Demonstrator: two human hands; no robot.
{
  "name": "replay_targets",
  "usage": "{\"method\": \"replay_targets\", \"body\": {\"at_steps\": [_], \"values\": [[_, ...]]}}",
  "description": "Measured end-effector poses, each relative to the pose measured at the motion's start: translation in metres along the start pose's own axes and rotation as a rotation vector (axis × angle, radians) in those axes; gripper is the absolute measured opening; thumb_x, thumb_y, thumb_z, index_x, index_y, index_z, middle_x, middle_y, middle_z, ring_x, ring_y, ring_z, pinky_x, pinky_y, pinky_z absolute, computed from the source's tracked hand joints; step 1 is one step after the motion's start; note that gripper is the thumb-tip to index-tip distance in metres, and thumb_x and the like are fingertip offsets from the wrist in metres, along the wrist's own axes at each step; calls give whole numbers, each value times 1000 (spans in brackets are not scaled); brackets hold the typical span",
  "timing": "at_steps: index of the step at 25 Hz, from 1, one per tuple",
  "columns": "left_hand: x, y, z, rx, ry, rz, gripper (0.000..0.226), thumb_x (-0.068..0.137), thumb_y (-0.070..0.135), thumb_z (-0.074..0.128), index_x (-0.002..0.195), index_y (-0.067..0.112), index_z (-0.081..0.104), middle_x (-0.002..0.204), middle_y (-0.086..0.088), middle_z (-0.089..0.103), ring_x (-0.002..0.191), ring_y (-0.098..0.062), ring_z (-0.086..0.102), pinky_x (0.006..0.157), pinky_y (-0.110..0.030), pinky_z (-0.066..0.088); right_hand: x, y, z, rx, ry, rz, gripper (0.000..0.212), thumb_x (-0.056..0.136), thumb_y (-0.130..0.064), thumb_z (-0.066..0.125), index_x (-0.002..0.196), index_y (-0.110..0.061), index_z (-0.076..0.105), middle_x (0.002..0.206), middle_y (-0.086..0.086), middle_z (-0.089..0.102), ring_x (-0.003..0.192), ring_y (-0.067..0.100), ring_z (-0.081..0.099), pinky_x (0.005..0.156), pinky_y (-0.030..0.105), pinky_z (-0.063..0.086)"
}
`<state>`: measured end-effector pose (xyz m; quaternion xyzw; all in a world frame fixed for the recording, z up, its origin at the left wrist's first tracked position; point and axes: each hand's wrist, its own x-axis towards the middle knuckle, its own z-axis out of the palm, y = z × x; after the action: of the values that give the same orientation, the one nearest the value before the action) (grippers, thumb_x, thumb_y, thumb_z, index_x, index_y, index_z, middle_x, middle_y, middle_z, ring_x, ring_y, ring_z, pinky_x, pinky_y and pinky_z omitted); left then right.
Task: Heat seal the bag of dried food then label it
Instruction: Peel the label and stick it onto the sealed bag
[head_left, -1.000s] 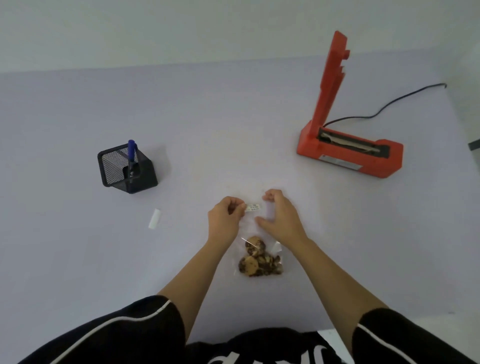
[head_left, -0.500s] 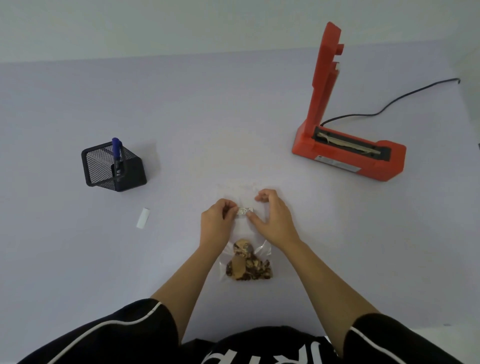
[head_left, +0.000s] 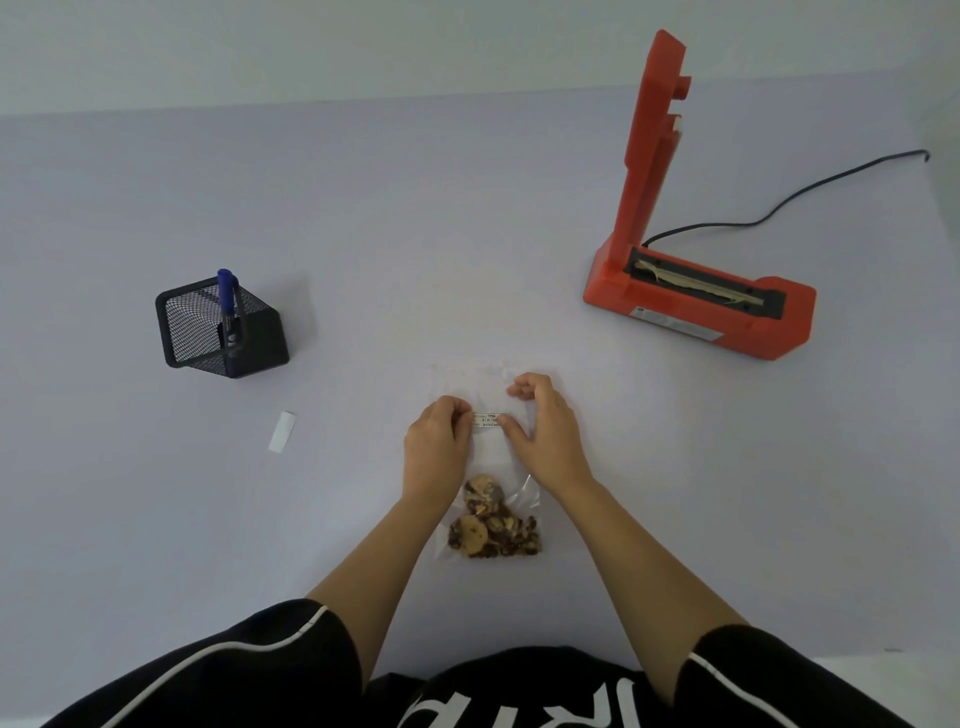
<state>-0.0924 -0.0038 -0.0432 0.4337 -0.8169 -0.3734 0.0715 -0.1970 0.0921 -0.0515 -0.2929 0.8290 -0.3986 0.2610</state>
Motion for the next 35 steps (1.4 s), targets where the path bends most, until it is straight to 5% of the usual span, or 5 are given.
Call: {"method": "replay_targets", "body": {"at_steps": [18,24,28,35], "values": [[-5,8,-3,16,34,-19,6,91,5,51,91,1,54,92,-12,57,70,-22,52,61,-33,45,1,-1,0,19,-7,11,44,79,-8,70,116,-6,46,110,5,60,104,19,55,94,38,45],[-23,-20,-5,387,-63,403,40,92,30,40,119,11,62,103,-18,59,81,-31,58,68,-38,53,0,0,2,27,2,10,42,80,-8,69,116,-7,46,110,4,60,104,18,55,95,36,45],[-26,-25,-7,504,-140,323,46,89,42,39,124,19,58,111,-18,54,88,-31,55,72,-39,52,-1,0,3,29,-5,8,42,80,-7,68,116,-7,46,110,5,60,105,18,55,95,33,44],[-31,-18,-1,152,-34,118,37,87,12,55,123,7,60,103,-22,49,90,-35,51,76,-45,53,-2,0,3,23,4,-2,43,81,-6,67,117,-6,46,112,6,60,105,19,55,95,33,44]]}}
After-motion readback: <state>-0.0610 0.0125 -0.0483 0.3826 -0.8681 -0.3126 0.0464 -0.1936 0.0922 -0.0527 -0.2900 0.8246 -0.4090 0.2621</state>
